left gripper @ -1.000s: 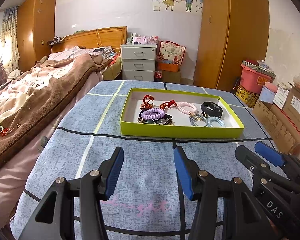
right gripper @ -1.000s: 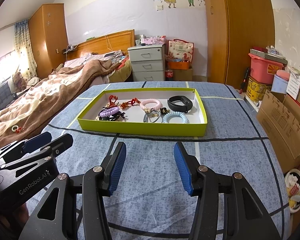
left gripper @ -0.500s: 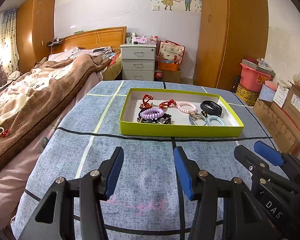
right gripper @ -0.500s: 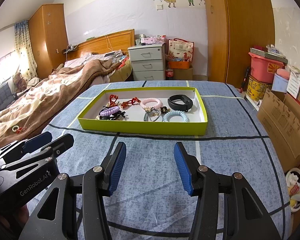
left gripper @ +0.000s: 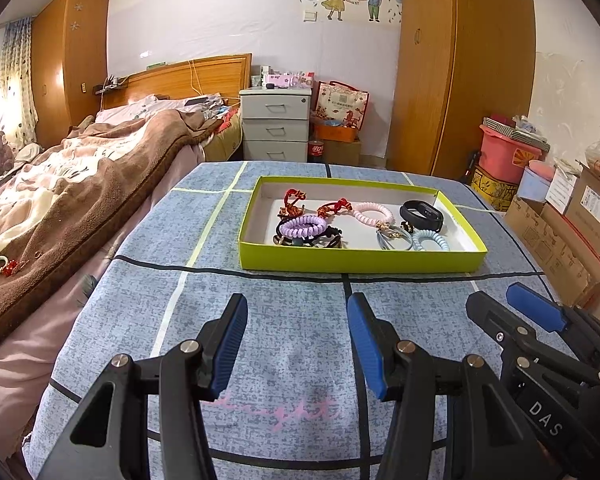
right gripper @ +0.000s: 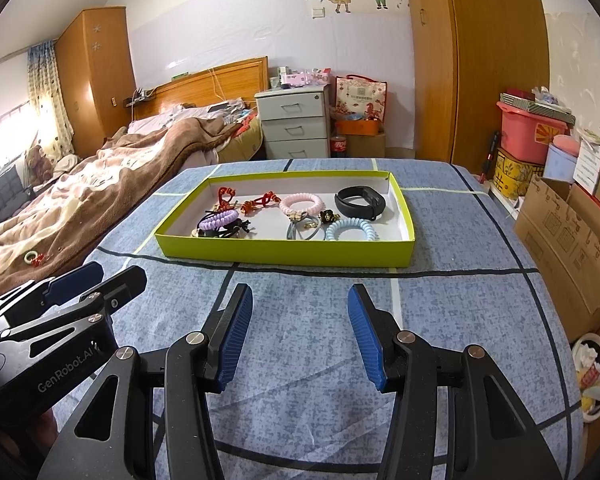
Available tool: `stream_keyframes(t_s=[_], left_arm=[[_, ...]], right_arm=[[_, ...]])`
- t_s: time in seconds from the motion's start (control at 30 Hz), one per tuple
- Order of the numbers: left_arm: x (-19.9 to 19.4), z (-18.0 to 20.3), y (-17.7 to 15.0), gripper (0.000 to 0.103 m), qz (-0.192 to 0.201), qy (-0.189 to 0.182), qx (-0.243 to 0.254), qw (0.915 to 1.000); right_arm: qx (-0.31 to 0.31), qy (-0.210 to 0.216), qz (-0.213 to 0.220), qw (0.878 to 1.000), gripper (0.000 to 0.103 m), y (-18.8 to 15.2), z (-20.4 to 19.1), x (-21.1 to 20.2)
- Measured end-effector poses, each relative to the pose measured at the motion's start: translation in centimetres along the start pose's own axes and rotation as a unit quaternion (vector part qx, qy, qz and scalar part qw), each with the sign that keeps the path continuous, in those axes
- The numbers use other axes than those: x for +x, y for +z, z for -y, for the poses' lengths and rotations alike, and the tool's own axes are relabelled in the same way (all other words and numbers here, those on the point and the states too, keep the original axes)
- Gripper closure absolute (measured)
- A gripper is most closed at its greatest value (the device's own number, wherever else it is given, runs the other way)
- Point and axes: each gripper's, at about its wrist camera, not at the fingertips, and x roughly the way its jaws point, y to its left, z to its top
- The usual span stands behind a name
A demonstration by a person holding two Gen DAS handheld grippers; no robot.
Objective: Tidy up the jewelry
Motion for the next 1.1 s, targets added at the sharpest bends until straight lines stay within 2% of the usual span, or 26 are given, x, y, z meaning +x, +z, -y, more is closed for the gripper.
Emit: stream_keyframes(t_s=[1.1], left_arm=[[0.08,-0.34,-0.07,0.049,-0.009,-0.001,-0.002,1.0000]], right_arm=[[0.000,0.003,-0.001,1.000,0.052,-0.14,0.05,0.11]])
